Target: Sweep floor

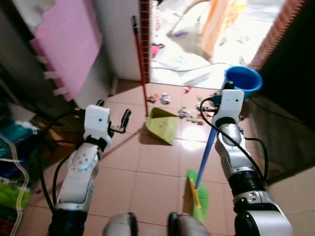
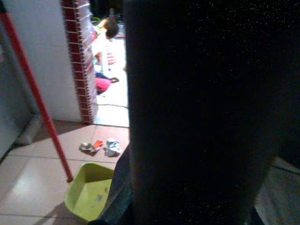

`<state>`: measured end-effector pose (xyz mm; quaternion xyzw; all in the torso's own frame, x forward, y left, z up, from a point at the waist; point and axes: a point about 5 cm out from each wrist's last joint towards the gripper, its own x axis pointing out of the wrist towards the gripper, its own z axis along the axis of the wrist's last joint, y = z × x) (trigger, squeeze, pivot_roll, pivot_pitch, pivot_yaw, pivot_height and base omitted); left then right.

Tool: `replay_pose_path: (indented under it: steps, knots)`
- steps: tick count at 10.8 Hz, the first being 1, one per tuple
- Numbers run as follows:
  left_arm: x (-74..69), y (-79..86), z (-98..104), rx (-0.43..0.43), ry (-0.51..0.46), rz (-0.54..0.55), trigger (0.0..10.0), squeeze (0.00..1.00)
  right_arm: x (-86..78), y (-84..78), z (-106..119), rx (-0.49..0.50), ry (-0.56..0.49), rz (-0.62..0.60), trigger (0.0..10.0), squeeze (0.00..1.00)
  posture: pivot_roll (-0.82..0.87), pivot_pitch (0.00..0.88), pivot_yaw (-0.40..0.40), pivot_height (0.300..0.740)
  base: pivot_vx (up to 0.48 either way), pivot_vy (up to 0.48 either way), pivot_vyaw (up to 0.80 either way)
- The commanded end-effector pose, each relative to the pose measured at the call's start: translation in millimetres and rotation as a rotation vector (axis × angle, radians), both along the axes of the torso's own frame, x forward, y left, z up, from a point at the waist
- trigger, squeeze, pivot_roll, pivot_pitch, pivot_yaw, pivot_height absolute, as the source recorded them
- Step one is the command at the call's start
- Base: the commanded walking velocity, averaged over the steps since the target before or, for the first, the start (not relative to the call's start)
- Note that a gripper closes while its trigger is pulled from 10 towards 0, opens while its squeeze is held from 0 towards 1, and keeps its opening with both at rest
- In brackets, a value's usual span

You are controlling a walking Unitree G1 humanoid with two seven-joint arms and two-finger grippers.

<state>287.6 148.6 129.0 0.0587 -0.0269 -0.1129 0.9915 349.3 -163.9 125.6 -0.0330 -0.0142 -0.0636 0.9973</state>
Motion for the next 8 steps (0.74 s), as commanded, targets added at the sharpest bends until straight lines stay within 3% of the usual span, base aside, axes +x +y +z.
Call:
replay_pose_path:
  steps: [1, 6, 8]
  knots:
    - [-0.8, 1.4, -2.6, 0.007, 0.013, -0.002, 10.0, 0.0, 2.1, 2.8, 9.7, -0.005, -0.041, 0.012, 10.0, 0.0, 0.05, 0.114, -0.015, 0.74, 0.364, 0.315, 0.0]
    - [-0.3, -4.4, -4.5, 0.001, 0.021, -0.006, 10.0, 0.0, 4.4, 5.6, 11.5, -0.003, -0.05, 0.032, 10.0, 0.0, 0.05, 0.108, -0.018, 0.74, 0.361, 0.315, 0.0]
    - [-1.8, -7.4, -7.8, 0.009, 0.036, -0.016, 10.0, 0.0, 3.2, 5.1, 9.7, -0.008, -0.047, 0.027, 10.0, 0.0, 0.05, 0.109, -0.016, 0.74, 0.15, 0.156, 0.0]
